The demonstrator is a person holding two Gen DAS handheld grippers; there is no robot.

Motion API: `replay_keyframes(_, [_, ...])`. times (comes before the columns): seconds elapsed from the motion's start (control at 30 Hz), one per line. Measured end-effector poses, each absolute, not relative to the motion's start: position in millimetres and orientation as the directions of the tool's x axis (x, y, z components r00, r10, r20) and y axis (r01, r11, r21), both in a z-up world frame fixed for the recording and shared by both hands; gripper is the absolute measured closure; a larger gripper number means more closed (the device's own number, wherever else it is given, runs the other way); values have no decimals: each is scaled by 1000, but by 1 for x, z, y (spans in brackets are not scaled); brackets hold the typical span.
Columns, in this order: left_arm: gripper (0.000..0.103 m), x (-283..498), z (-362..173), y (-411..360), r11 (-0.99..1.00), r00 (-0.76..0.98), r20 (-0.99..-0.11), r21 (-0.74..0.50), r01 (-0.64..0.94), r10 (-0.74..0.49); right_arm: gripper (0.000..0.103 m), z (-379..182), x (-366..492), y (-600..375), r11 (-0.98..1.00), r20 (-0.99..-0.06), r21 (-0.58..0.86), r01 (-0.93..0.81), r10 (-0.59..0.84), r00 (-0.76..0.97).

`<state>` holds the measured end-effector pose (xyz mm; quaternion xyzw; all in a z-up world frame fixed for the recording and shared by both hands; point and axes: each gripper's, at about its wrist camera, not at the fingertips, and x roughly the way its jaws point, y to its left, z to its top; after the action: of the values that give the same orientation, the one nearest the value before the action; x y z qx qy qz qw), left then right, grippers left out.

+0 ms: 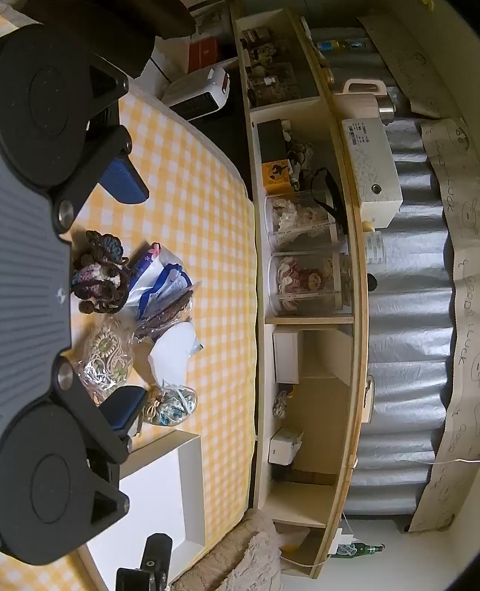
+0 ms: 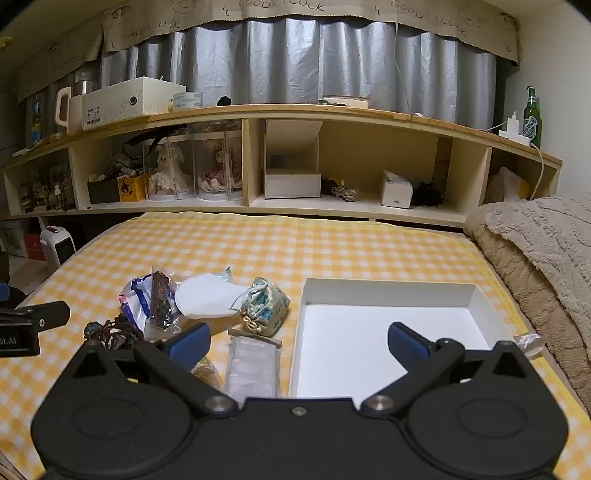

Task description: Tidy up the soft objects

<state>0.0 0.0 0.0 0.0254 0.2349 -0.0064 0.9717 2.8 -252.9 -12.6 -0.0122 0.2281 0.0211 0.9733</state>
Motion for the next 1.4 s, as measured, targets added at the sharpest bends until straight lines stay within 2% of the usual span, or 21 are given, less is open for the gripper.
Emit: replay_keyframes(1.4, [0,0,0,0,998,891,-453,55,20,7,0,-12,3,-253,999,-450,-16,-45,33,892])
